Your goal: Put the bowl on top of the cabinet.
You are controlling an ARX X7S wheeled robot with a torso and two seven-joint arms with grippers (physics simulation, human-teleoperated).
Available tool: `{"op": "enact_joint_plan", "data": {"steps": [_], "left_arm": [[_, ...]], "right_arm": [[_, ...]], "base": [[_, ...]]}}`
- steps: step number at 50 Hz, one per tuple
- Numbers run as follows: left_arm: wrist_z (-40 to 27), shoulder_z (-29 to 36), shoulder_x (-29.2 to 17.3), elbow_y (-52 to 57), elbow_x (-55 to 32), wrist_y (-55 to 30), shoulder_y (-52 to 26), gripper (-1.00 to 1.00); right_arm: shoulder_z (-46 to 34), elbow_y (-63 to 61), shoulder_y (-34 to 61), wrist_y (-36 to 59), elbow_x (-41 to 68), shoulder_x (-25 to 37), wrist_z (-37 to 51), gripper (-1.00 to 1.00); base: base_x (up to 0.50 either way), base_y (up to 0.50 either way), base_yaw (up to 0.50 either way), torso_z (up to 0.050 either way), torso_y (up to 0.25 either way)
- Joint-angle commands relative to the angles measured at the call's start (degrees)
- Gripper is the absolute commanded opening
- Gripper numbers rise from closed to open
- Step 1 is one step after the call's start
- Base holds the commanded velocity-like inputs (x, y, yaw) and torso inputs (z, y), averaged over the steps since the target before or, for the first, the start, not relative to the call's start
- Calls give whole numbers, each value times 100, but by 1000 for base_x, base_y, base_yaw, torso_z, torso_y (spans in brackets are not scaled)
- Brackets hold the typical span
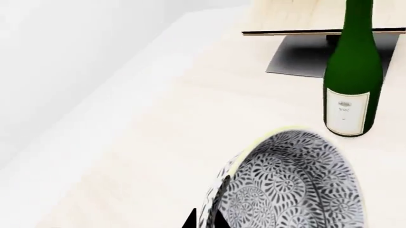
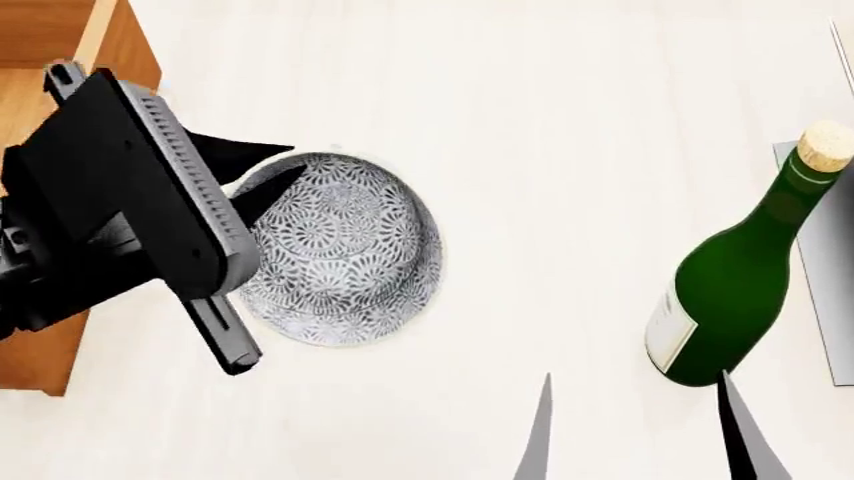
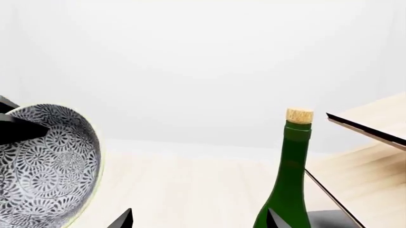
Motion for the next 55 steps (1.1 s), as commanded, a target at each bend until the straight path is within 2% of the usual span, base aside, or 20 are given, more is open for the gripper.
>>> {"op": "enact_joint_plan", "data": {"steps": [1, 8, 15, 31, 32, 38, 55], "left_arm": [[-369, -930, 263, -405, -235, -623, -971, -100], [-716, -1611, 550, -1136, -156, -587, -1575, -100], [-951, -1856, 655, -1739, 70, -414, -1927, -100], [-2078, -3068, 854, -4122, 775, 343, -3179, -100], [-2304, -3287, 864, -4248, 817, 441, -3248, -100], [-2758, -3888, 750, -4677, 848, 587, -3550, -100], [-3695, -4959, 264, -5187, 901, 558, -3853, -100]], "right_arm": [[2, -26, -15, -16, 12, 26, 26, 100], [-4, -47, -1, 12, 22, 38, 42, 100], [-2, -52, -1, 11, 42, 54, 53, 100], [-12, -27, 32, 42, 91, 77, 75, 100], [-12, -26, 33, 44, 93, 80, 77, 100], [-7, -14, 46, 42, 118, 90, 84, 100], [-99, 28, 55, 47, 29, 88, 117, 100]], "base": [[0, 0, 0, 0, 0], [0, 0, 0, 0, 0], [0, 0, 0, 0, 0], [0, 0, 0, 0, 0], [0, 0, 0, 0, 0], [0, 0, 0, 0, 0], [0, 0, 0, 0, 0]]}}
